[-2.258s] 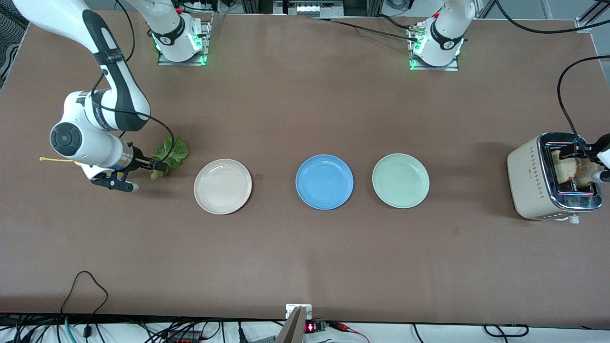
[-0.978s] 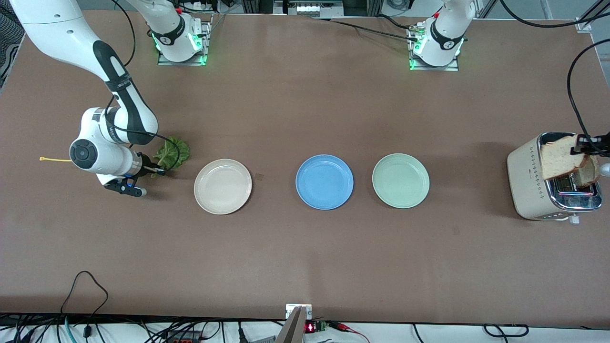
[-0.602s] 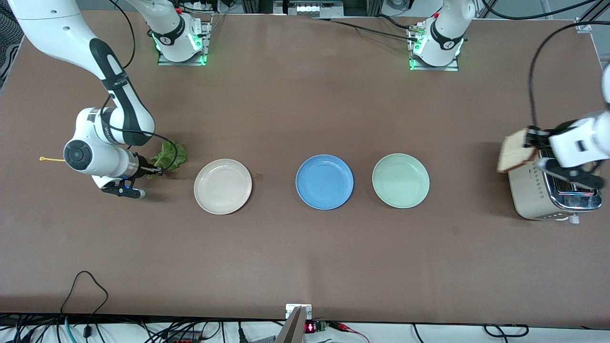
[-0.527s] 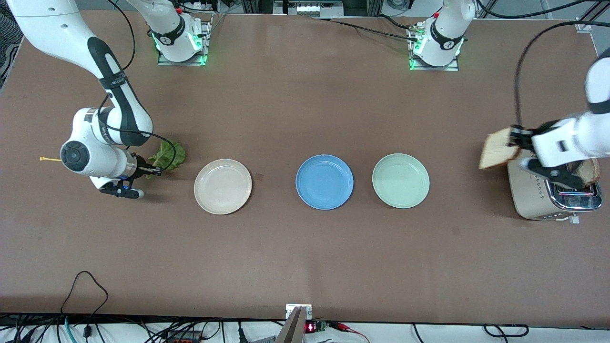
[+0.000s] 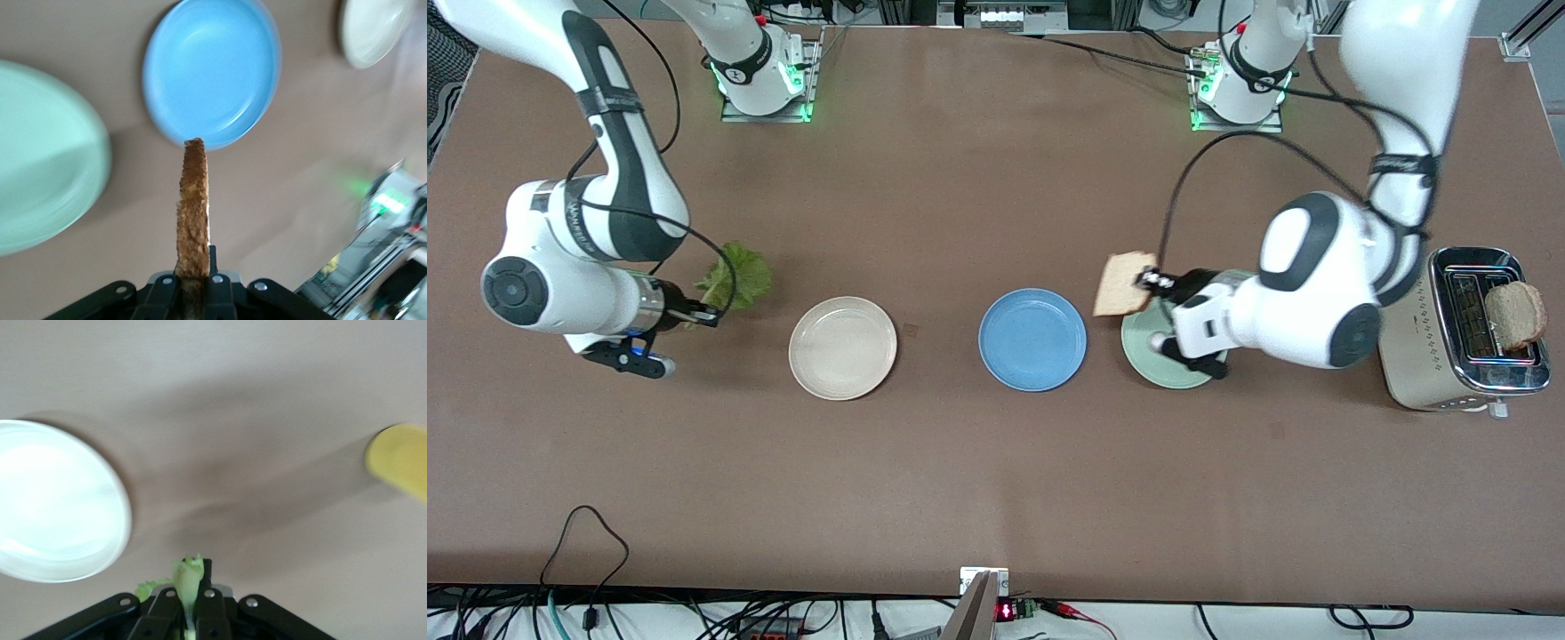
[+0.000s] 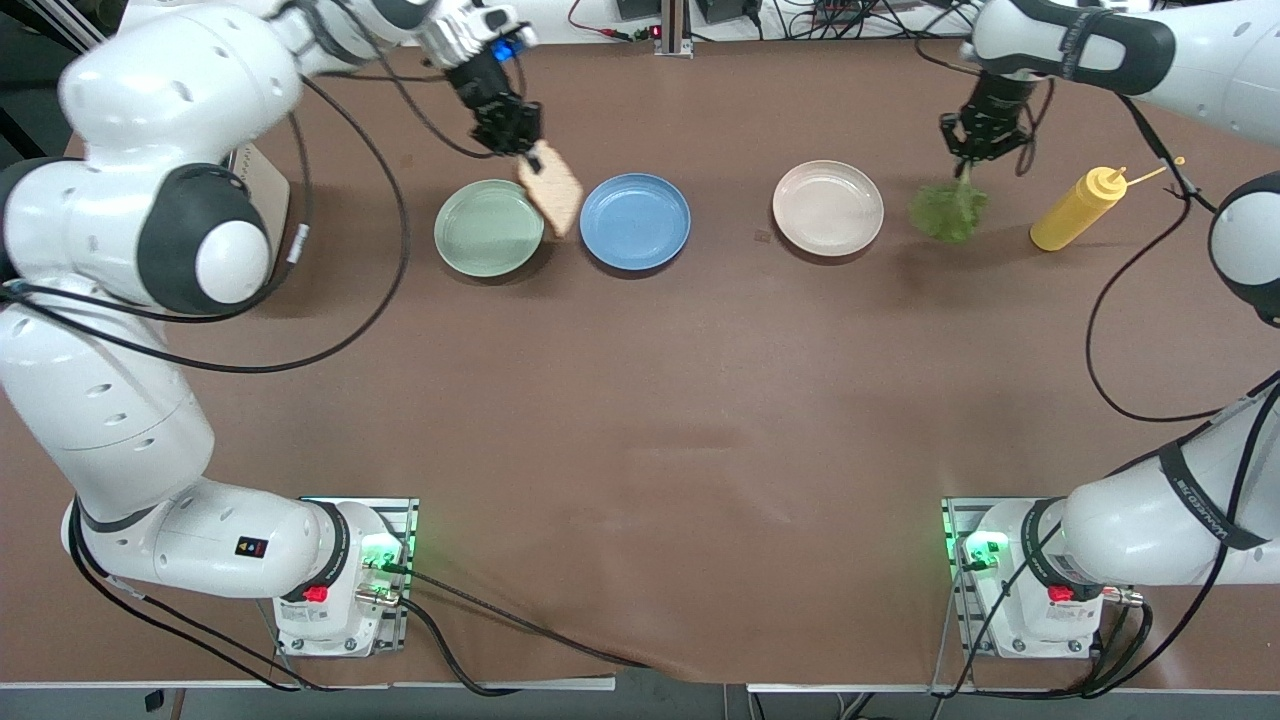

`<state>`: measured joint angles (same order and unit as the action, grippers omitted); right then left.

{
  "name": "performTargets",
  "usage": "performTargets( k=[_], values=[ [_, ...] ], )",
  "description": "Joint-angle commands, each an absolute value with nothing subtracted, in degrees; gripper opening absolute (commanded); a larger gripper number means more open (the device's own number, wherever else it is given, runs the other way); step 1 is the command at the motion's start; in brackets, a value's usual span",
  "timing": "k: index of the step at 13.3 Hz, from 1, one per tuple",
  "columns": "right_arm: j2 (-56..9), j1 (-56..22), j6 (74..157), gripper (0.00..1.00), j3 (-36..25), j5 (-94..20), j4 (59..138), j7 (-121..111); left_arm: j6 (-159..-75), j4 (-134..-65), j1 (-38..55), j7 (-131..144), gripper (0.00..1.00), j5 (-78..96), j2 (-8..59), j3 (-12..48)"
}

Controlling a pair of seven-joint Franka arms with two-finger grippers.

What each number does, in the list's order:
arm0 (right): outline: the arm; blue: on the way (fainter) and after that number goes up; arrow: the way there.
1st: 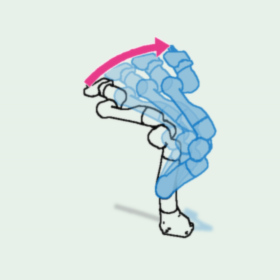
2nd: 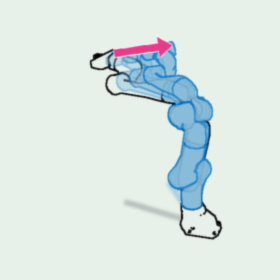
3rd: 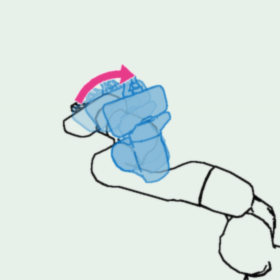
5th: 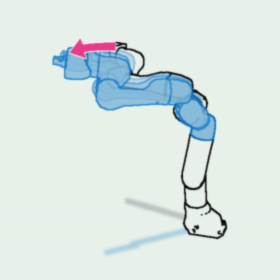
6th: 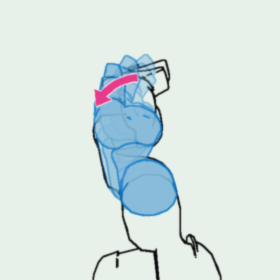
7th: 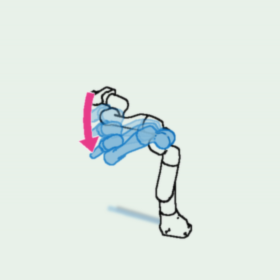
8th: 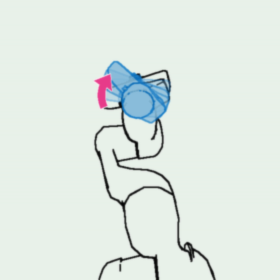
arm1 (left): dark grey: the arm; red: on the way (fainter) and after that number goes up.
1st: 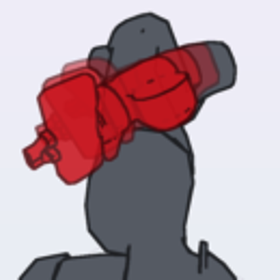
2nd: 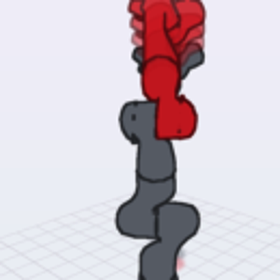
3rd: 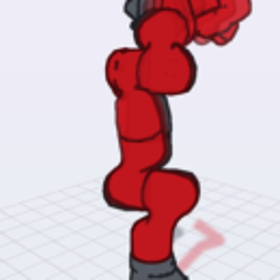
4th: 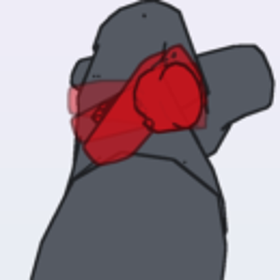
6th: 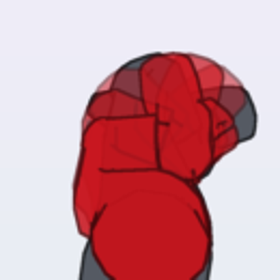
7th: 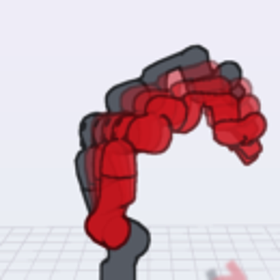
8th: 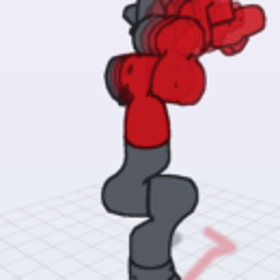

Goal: Make sandwich in blue plate with both arms
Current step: 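Lift the bread from the toaster with the left gripper toward the blue plate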

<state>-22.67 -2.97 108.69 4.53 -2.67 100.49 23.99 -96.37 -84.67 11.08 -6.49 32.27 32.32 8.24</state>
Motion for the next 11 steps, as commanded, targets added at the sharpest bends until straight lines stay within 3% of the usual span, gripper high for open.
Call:
performTargets(
  k=[1,5,11],
  values=[
    [-23.6,-8.9,108.3,0.0,4.3,-9.5,98.6,33.8,-103.1,-83.8,14.1,-5.4,0.01,40.6,35.1,7.7],
    [-28.4,-15.9,108.8,0.0,4.2,-12.8,92.3,47.7,-114.9,-87.4,15.9,-6.5,0.01,44.8,38.2,7.7],
    [-29.7,-16.5,110.7,0.0,4.2,-13.1,91.9,50.2,-121.4,-87.6,17.8,-11.2,0.01,48.6,41.7,8.2]
  ],
)
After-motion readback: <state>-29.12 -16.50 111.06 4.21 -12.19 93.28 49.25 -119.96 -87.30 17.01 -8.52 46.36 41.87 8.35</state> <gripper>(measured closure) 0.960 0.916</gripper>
